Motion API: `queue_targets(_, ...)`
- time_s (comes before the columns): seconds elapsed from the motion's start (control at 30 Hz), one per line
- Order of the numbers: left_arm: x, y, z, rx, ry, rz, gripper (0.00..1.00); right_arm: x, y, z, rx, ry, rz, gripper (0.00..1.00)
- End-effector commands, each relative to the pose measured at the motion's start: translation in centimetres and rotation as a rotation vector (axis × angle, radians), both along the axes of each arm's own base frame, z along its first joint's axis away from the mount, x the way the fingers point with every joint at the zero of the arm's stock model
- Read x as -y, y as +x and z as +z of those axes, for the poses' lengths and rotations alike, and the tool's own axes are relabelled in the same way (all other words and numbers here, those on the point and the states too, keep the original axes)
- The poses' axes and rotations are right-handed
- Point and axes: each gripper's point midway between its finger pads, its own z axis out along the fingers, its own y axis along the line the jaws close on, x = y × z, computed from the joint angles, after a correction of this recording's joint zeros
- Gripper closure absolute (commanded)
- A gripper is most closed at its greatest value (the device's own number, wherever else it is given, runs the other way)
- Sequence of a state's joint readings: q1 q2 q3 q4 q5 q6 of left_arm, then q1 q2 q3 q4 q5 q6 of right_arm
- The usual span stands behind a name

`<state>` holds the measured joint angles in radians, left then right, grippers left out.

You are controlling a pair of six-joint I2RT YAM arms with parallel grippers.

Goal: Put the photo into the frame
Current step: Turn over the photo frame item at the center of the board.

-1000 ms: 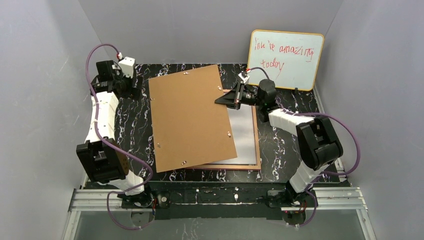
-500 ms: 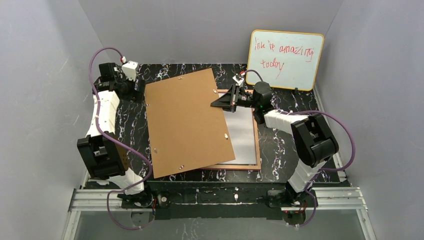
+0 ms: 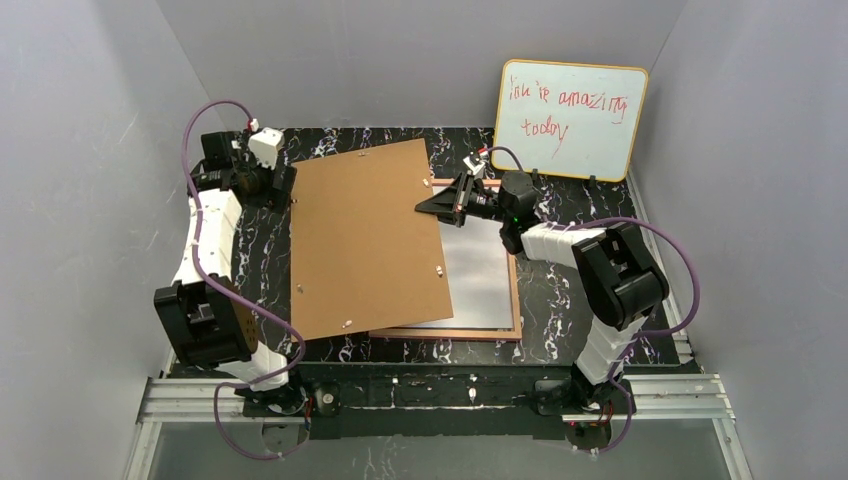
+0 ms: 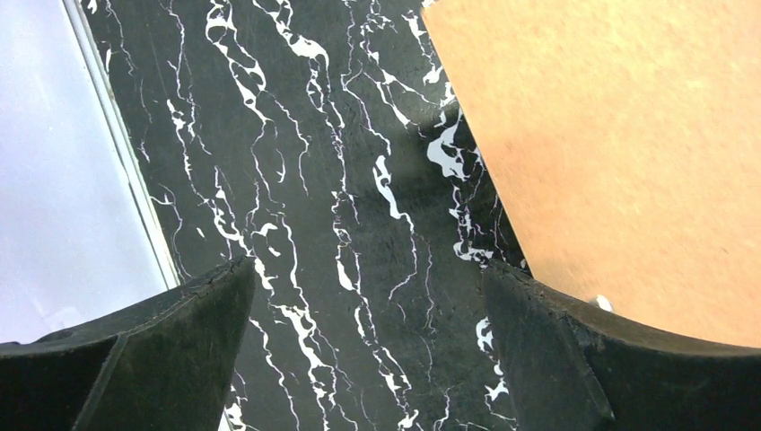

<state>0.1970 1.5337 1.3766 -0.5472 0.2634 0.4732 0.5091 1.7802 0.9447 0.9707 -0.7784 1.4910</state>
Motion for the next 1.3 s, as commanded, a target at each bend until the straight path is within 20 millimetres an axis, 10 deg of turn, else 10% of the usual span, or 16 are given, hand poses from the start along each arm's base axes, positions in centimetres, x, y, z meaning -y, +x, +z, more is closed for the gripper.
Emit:
queue_targets(0.0, 3.5, -2.0, 0.4, -0.01, -0.042, -0.127, 0.02, -0.7, -0.6, 3.8, 0.107, 0.112, -0.021, 0.99)
queue_targets(0.4, 6.4, -4.4, 0.1, -0.059, -0.065, -0.305, 0.02, 0.6, -0.1, 2.7, 0.111, 0.109, -0.05, 0.99)
queue_targets(0.87, 7.7, -1.9, -1.5, -0.144, -0.274, -0.129, 0.02, 13.4, 2.1, 2.5, 0.108, 0.019, -0.192, 0.99)
queue_targets(1.27, 19.1, -3.2, -9.4, -0.324, -0.383, -0.241, 0.07, 21.7, 0.0, 1.6, 0.053, -0.039, -0.354, 0.99)
